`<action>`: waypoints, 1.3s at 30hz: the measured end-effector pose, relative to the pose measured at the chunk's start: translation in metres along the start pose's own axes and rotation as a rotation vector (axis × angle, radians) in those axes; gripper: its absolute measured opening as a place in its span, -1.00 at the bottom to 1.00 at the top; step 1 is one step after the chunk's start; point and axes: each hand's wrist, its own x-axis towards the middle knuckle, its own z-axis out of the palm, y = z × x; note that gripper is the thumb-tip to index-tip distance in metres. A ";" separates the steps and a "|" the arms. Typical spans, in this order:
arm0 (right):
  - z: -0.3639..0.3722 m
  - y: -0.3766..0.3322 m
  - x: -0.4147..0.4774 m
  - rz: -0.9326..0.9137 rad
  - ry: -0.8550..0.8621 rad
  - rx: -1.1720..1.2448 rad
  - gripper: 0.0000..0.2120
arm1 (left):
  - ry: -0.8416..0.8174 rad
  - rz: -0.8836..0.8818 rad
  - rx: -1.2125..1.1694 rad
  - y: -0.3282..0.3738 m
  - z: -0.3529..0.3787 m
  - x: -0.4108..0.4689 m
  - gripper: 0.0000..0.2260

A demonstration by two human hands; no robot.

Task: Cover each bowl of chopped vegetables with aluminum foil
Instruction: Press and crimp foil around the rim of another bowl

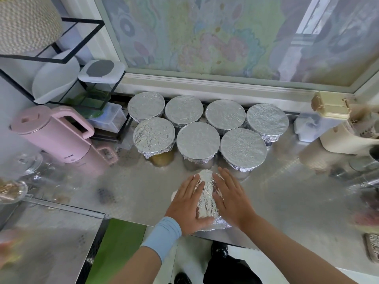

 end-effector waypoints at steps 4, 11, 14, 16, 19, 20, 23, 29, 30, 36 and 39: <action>-0.003 0.010 -0.017 -0.112 -0.153 -0.017 -0.20 | -0.133 0.044 0.070 -0.006 -0.005 0.000 0.19; -0.009 0.014 -0.017 -0.185 -0.269 -0.141 0.15 | -0.129 0.069 0.227 -0.013 0.004 0.001 0.22; -0.013 0.011 -0.018 -0.210 -0.300 -0.192 0.23 | -0.124 0.058 0.213 -0.011 0.004 -0.001 0.23; -0.012 0.011 -0.019 -0.239 -0.283 -0.219 0.24 | -0.127 0.033 0.187 -0.010 0.002 -0.003 0.24; -0.007 0.014 -0.020 -0.265 -0.233 -0.220 0.15 | -0.112 -0.013 0.137 -0.006 0.000 -0.003 0.23; -0.006 0.015 -0.020 -0.271 -0.222 -0.224 0.13 | -0.111 -0.017 0.134 -0.006 0.000 -0.003 0.22; -0.004 0.015 -0.021 -0.275 -0.223 -0.241 0.14 | -0.115 -0.020 0.124 -0.007 0.001 -0.003 0.23; -0.019 0.007 -0.026 -0.161 -0.238 -0.165 0.18 | -0.050 -0.042 -0.174 -0.007 -0.015 -0.015 0.02; -0.017 0.003 -0.027 -0.075 -0.179 -0.049 0.05 | 0.063 -0.111 -0.363 -0.006 -0.014 -0.017 -0.16; 0.015 -0.023 -0.013 0.525 0.145 0.442 -0.50 | 0.440 -0.511 -0.874 0.015 -0.001 -0.005 -0.66; 0.019 -0.026 -0.010 0.618 0.213 0.517 -0.57 | 0.492 -0.558 -1.042 0.022 0.008 0.004 -0.71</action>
